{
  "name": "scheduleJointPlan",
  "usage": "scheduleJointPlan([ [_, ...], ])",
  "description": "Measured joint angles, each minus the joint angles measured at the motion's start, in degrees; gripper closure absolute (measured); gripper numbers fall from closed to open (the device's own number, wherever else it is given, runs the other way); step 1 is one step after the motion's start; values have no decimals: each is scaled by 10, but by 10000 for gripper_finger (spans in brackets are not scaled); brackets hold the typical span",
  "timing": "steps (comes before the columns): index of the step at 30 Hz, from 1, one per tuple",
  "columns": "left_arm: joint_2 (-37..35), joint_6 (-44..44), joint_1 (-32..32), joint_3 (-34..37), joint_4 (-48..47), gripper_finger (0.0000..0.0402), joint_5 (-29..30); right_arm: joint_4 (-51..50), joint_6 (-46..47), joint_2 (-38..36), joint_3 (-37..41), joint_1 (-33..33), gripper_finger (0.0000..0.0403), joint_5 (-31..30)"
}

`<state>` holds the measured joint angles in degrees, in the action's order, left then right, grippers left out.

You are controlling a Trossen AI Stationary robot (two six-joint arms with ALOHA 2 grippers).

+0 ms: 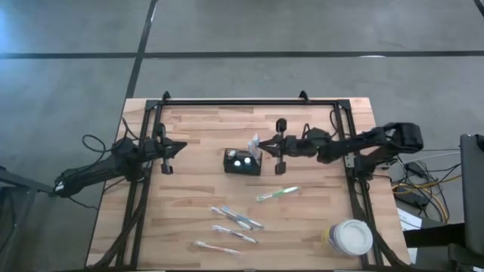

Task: Pick & Place toothbrushing station
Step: Put the right blue toothbrush into the wire organizer

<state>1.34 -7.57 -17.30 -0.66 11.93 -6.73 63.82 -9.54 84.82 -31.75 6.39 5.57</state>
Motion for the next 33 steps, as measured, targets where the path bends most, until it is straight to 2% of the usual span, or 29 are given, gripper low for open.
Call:
scheduleJointPlan([
  [8,0,0,0,0,0,390,0,35,2,65,4,0,395,-12],
  [13,0,2,0,0,0,390,0,106,-14,98,24,0,395,-41],
  [18,0,3,0,0,0,390,0,172,-9,119,52,2,395,-45],
  [26,1,6,0,0,-1,390,0,201,-9,167,56,2,395,-84],
  [33,2,7,0,0,-1,390,0,255,0,222,55,1,395,-87],
])
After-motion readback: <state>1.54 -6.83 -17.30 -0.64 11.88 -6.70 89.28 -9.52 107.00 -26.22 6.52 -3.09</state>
